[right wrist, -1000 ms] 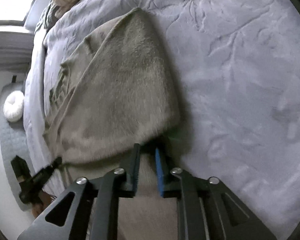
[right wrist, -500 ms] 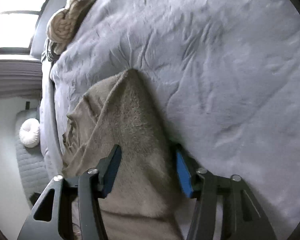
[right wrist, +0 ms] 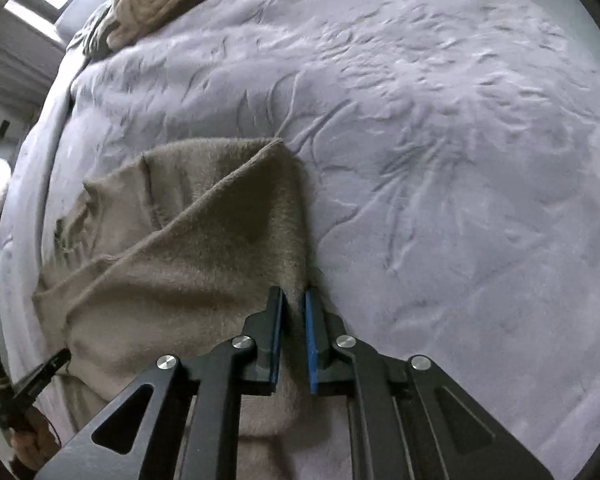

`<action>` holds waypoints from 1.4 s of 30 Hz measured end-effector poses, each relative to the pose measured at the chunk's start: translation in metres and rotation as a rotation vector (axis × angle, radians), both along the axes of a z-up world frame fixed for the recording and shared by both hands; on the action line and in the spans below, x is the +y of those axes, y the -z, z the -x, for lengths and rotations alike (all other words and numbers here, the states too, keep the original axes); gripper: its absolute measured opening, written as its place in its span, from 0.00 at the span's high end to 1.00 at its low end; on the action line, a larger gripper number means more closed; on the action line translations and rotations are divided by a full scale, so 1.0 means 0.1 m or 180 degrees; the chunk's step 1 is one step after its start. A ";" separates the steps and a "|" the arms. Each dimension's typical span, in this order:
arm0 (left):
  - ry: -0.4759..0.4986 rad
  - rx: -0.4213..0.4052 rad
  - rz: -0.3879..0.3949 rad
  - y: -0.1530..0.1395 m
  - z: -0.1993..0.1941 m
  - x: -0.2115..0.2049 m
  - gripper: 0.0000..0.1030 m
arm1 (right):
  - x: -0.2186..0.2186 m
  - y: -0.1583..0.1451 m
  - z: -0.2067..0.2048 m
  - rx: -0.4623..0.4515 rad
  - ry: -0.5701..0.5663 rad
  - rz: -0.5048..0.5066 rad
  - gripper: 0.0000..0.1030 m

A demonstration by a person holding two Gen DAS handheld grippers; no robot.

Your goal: Fold small clothes

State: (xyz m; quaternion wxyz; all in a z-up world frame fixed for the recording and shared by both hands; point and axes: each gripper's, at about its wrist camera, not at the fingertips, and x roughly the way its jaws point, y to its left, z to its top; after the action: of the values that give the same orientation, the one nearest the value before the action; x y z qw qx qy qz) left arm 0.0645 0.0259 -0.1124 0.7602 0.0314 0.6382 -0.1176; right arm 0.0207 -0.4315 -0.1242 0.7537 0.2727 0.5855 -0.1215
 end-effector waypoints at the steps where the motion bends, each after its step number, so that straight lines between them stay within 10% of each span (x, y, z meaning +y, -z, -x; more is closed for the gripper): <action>1: -0.0033 -0.0028 -0.0065 -0.04 0.00 0.04 0.92 | 0.00 -0.06 0.04 -0.0006 0.0008 0.0036 0.90; 42: -0.0062 0.0051 -0.0109 -0.09 0.21 0.02 0.92 | 1.06 -0.19 0.45 0.0297 -0.0294 -0.0225 0.82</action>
State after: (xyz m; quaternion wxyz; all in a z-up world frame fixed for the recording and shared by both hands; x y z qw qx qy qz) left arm 0.0433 0.0284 -0.1037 0.7555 0.0372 0.6465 -0.0994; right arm -0.0239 -0.3251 -0.1053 0.7203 0.2658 0.6359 -0.0785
